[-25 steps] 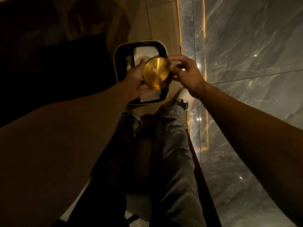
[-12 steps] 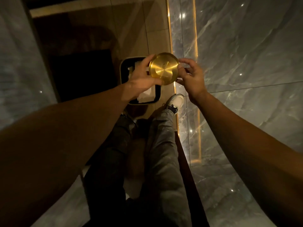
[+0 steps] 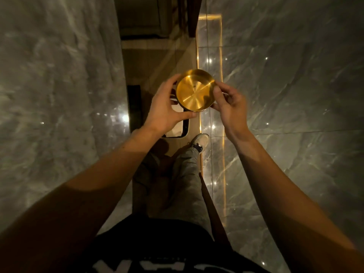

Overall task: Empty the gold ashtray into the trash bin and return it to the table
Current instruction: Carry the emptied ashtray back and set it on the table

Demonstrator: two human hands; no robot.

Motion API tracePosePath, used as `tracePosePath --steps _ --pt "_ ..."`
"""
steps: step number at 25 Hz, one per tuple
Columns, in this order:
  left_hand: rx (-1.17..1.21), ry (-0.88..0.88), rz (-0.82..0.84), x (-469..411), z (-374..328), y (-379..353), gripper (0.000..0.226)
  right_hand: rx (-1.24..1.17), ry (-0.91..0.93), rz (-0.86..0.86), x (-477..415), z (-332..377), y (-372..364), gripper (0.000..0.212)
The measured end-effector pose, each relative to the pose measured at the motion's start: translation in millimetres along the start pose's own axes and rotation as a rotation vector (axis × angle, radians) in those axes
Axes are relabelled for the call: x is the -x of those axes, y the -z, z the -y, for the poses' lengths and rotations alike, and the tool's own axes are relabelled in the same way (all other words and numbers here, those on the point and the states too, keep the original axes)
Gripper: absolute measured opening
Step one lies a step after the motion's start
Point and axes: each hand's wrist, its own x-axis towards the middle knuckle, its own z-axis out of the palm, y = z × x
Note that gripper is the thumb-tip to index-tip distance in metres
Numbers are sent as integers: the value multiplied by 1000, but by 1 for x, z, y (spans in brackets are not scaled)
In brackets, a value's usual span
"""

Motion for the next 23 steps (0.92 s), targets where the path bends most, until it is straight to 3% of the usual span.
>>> tracePosePath --steps 7,13,23 --pt "44 -128 -209 66 -18 101 100 261 148 307 53 81 -71 53" --pt "67 -170 -302 130 4 186 102 437 272 510 104 110 -149 82" --pt "123 -149 -470 216 34 250 107 498 451 618 164 119 -229 81"
